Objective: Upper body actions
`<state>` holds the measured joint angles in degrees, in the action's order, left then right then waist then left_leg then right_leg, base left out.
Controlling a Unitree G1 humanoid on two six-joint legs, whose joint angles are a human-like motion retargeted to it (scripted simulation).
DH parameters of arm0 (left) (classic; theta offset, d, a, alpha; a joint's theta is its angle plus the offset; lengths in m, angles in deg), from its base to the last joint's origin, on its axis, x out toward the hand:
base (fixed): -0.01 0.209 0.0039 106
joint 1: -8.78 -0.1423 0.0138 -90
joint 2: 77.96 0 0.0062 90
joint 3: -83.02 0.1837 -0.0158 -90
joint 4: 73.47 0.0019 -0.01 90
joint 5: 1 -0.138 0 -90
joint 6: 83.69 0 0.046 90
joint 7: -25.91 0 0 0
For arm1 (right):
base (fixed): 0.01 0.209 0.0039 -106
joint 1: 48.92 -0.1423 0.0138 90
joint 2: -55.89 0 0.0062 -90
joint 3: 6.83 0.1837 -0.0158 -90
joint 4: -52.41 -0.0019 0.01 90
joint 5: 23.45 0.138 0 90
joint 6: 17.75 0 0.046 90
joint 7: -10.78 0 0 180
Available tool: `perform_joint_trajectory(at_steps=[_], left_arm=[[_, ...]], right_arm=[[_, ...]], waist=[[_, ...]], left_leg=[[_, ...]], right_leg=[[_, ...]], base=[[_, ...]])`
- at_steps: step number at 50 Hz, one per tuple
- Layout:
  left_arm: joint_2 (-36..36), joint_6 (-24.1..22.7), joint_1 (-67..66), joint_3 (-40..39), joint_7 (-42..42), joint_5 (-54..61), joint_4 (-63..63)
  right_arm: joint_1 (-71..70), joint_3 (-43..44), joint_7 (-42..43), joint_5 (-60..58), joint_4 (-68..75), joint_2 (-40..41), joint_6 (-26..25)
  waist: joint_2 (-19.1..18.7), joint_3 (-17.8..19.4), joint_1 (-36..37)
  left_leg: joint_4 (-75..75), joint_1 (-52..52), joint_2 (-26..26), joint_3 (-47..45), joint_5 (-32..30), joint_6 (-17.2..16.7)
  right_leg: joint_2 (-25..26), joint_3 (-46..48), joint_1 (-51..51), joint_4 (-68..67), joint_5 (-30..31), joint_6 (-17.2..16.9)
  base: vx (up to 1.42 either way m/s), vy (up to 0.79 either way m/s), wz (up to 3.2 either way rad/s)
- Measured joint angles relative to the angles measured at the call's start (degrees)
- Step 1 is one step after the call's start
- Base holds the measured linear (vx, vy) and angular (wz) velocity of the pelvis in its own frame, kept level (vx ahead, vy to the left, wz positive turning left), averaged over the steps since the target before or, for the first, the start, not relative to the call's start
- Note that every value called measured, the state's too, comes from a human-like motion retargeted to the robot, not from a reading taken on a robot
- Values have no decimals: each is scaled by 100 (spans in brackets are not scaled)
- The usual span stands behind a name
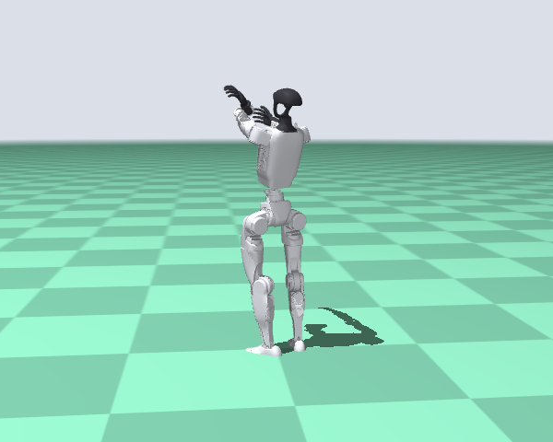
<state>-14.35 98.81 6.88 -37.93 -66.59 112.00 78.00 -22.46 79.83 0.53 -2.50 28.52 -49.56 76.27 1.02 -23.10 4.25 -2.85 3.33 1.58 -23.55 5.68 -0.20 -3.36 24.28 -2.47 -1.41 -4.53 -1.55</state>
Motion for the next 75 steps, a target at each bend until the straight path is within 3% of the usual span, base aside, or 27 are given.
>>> perform_joint_trajectory(at_steps=[4, 8, 12, 15, 25, 55, 69, 75], left_arm=[[49, 0, 272, 1816, 0, 0, -1443], [766, 0, 70, 3595, 0, 0, -2588], [1438, 0, 31, 4826, 0, 0, -3371], [2015, 0, 192, 5304, 0, 0, -3728], [2633, 0, 726, 5469, 0, 0, -4279], [2790, 0, 607, 5415, 0, 0, -4724], [2900, 0, 23, 5434, 0, 0, -4708], [2616, 0, -973, 5554, 0, 0, -5684]], right_arm=[[-1680, -1000, 580, 607, -337, -1046, 155], [-3059, -1757, 1453, 1262, -582, -1741, 572], [-4044, -2313, 2355, 1592, -846, -2155, 1494], [-4624, -2644, 2787, 1709, -828, -2339, 1788], [-5680, -3003, 2969, 2184, -707, -2362, 1867], [-6105, -3410, 2752, 2344, -383, -2116, 1862], [-5611, -3818, 3351, 807, -862, -2667, 2110], [-4293, -3170, 3477, 228, -2631, -2854, 2172]], waist=[[42, -6, 190], [123, -104, 249], [94, -272, 216], [64, -287, 195], [-140, -126, 238], [-312, 38, 352], [-313, 23, 481], [-515, 113, 685]], left_leg=[[1, 279, 13, -13, 20, -21], [-49, 563, 37, 58, 8, -41], [-95, 900, 65, 208, -23, -69], [-93, 1044, 64, 240, -30, -82], [-51, 1147, 65, 175, -15, -101], [-66, 989, 53, 58, 35, -66], [-73, 1012, 33, 23, 30, -36], [-107, 978, 44, -10, 37, -13]], right_leg=[[-27, -32, -296, -14, -11, -34], [-60, -5, -492, -13, -33, -62], [-89, 102, -725, -5, -44, -86], [-116, 121, -856, -1, -46, -108], [-134, 63, -1016, -16, -70, -130], [-77, -40, -924, -61, -98, -71], [-41, -47, -956, -65, -88, -23], [-11, -66, -941, -93, -74, 7]], base=[[-7, -1, -5], [-3, -13, 15], [-16, -7, 30], [-27, 8, 10], [-9, 10, -5], [0, 0, 0], [1, 0, 0], [6, -1, -5]])
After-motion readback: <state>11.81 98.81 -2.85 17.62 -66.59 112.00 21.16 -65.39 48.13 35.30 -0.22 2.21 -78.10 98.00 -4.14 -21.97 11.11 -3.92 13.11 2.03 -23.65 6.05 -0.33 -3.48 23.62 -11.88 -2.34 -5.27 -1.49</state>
